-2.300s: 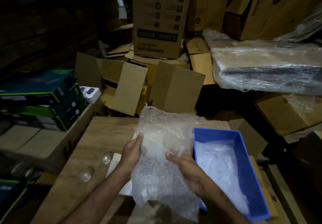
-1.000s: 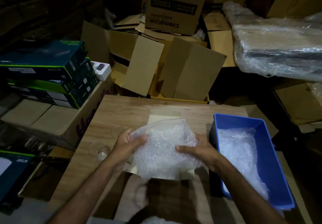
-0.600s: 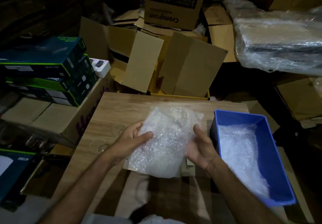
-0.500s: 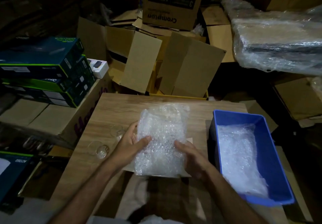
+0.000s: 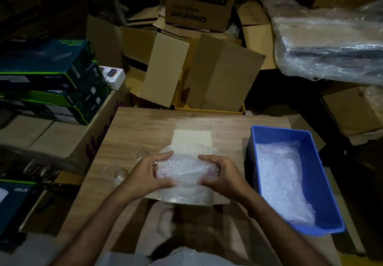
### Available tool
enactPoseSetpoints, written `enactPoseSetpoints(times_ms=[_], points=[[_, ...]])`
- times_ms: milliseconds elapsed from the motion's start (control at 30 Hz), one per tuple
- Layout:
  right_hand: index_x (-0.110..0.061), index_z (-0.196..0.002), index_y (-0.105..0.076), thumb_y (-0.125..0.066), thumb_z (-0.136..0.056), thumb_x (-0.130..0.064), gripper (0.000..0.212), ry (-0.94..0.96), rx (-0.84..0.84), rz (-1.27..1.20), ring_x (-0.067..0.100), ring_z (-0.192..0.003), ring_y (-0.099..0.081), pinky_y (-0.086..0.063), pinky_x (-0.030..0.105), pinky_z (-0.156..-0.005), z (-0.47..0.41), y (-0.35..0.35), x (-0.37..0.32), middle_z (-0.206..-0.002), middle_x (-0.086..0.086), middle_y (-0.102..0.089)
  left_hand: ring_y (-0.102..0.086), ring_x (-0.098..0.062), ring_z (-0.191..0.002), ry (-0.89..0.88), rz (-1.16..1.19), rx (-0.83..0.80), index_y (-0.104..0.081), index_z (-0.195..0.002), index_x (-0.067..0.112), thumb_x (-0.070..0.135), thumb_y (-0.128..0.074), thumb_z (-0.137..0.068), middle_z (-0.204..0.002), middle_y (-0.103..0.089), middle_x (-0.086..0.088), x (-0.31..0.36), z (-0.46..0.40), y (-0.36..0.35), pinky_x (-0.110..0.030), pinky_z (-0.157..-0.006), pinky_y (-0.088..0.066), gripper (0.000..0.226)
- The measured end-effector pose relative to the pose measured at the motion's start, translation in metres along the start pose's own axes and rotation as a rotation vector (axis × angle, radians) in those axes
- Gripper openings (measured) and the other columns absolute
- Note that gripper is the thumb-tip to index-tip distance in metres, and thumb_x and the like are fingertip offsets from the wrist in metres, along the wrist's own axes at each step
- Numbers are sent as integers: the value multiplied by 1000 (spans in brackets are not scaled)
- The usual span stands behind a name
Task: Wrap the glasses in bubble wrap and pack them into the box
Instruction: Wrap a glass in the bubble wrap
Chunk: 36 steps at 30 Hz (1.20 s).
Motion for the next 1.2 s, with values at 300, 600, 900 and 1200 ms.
enactPoseSetpoints(times_ms=[300, 600, 900, 1200], points=[[-4, -104, -69, -78, -89, -26, 28, -18, -25, -251, 33, -104, -69, -60, 43, -88, -3, 26, -10, -112, 19, -68, -71, -20, -104, -16, 54, -25, -77, -105, 22, 36, -71, -93, -120, -70, 0, 16, 4, 1, -36, -80, -58, 19], [-12, -116, -68, -91, -73, -24, 50, -138, -72, -319, 21, -97, -75, -63, 41, -81, -5, 13, -16, -110, 6, -76, -69, -33, -114, 139, 271, -361, -52, -137, 13, 0, -71, -91, -124, -71, -15, 20, 23, -11, -46, -93, -59, 51], [-2, -135, -57, -62, -97, -25, 44, -316, -305, -945, 35, -123, -63, -48, 51, -108, 14, -20, -6, -133, 19, -66, -72, -36, -103, 75, 458, -68, -56, -125, -1, 2, -63, -95, -115, -74, -19, 16, 17, -27, -39, -80, -63, 30], [-10, -127, -61, -70, -93, -13, 36, -163, -88, -559, 33, -111, -70, -57, 55, -93, 11, -29, -4, -124, 15, -70, -69, -39, -94, 74, 467, 154, -60, -117, 3, 23, -71, -93, -106, -72, -26, -12, 19, -35, -45, -75, -57, 33]])
Point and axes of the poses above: each hand's wrist, its own z-axis away from the middle knuckle, its own y-axis out of the back of the hand, x = y × z, the point moved 3 cm from there along -z, towards the middle knuckle
